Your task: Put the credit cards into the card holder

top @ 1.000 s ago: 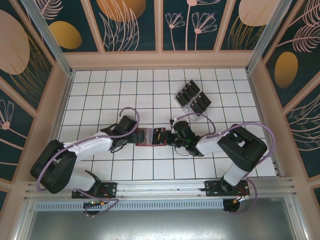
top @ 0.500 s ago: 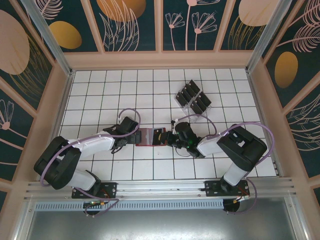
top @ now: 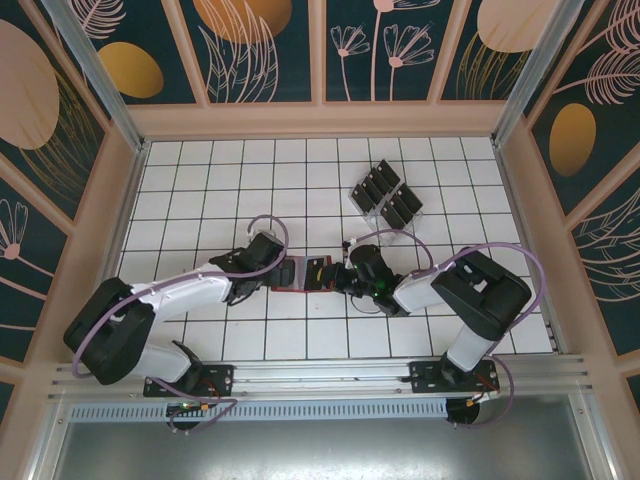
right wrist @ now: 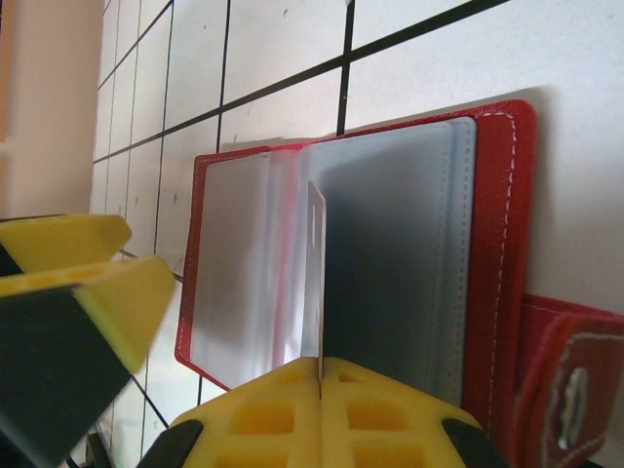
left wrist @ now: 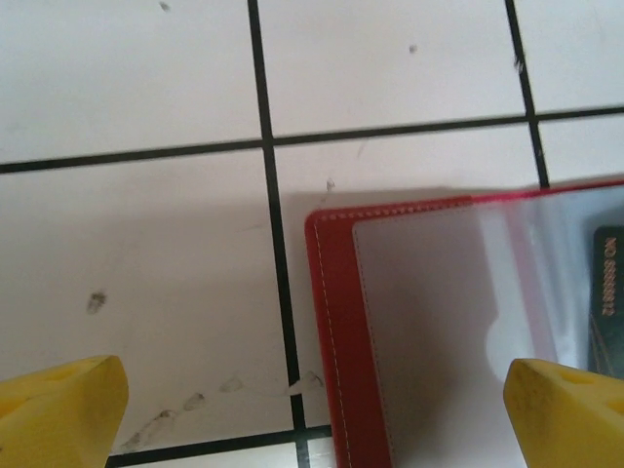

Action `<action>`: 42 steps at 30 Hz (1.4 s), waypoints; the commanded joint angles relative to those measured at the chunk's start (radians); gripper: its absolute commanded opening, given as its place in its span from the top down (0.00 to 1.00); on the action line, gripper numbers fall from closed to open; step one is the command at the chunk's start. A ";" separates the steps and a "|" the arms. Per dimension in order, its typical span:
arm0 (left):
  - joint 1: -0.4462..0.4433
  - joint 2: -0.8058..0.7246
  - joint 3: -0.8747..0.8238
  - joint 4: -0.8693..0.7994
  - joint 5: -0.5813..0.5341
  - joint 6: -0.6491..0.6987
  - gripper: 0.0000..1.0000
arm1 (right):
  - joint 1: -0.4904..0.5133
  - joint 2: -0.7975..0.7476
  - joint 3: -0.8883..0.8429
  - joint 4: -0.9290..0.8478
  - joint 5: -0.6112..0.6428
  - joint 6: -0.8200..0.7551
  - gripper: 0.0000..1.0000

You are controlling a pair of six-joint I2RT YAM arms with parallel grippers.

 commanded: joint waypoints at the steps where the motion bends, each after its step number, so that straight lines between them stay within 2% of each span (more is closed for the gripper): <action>1: -0.015 0.038 0.005 0.000 -0.014 0.014 0.01 | -0.006 0.019 -0.011 0.003 0.007 0.012 1.00; 14: -0.017 0.081 -0.015 -0.087 -0.156 -0.043 0.02 | -0.008 0.020 -0.027 -0.012 0.029 0.029 1.00; 22: -0.018 0.093 -0.045 -0.064 -0.141 -0.060 0.01 | -0.013 -0.001 -0.031 0.000 0.009 0.027 1.00; 32: -0.017 0.076 -0.058 -0.055 -0.135 -0.072 0.02 | -0.015 -0.055 -0.023 0.109 -0.031 0.021 1.00; 42: -0.017 0.064 -0.066 -0.053 -0.129 -0.078 0.02 | -0.014 0.013 -0.019 0.237 -0.020 0.034 1.00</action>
